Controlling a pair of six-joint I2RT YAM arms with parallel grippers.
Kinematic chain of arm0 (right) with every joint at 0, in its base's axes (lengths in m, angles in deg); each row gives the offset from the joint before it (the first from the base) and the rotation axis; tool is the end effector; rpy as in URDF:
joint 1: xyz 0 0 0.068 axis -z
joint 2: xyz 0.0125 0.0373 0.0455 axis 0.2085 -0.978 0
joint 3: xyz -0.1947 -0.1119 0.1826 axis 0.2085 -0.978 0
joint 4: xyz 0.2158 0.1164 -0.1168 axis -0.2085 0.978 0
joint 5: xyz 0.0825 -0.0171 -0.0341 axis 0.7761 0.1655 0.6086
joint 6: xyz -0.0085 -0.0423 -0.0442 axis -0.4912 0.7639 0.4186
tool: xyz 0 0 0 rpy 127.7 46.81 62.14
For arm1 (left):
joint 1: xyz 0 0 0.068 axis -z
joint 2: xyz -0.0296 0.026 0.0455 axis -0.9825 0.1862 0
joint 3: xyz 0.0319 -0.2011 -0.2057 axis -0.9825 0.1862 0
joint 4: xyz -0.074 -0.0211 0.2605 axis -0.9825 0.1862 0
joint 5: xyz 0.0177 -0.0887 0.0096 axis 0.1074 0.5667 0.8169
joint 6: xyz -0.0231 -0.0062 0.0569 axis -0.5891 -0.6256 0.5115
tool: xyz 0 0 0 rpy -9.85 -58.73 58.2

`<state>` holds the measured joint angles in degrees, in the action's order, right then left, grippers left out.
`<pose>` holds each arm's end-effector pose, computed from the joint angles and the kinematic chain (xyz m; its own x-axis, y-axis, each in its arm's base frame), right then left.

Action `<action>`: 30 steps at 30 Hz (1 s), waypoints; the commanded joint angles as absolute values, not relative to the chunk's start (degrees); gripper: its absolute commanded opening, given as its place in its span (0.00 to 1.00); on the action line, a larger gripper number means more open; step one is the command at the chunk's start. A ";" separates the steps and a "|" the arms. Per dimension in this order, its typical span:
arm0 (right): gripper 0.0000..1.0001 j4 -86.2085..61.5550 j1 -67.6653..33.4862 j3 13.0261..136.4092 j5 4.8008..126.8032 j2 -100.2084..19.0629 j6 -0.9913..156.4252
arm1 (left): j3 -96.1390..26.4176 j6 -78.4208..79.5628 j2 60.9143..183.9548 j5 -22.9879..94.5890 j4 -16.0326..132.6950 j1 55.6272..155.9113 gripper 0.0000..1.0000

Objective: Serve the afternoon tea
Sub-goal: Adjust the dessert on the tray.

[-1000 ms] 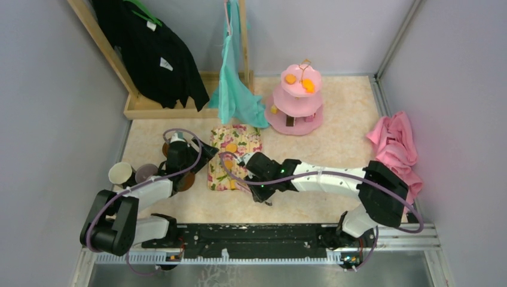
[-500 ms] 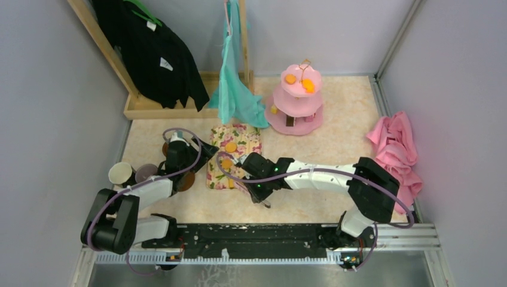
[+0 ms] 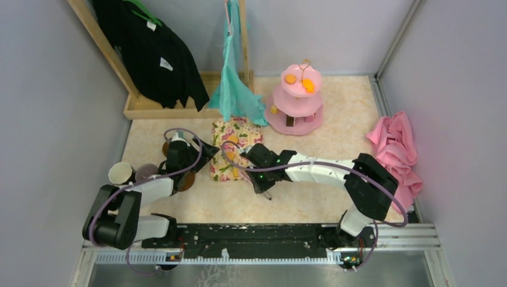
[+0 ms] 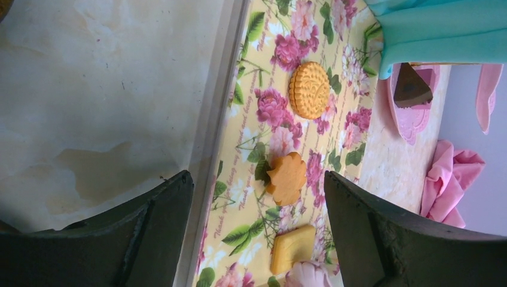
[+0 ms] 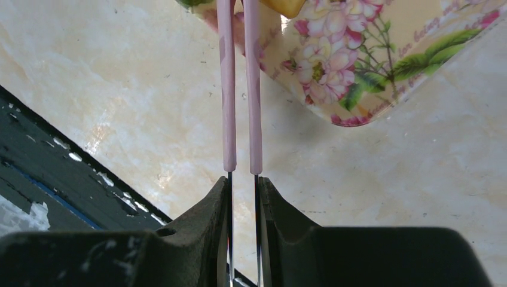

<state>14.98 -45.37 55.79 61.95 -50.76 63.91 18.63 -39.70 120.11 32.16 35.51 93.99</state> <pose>0.1733 0.2768 0.1919 -0.7489 -0.5190 -0.4121 -0.6340 0.7420 0.2177 0.2320 -0.0648 0.1502 -0.5465 -0.6668 -0.5066 -0.1759 0.6829 -0.7091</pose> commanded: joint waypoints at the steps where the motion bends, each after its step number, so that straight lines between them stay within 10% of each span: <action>1: 0.16 13.71 -43.74 59.08 58.89 -51.15 64.17 | 18.83 -39.79 121.37 33.42 33.28 93.68 0.85; 30: 0.15 10.07 -31.81 65.06 60.50 -57.43 66.16 | 17.42 -39.47 126.12 34.76 31.54 93.24 0.85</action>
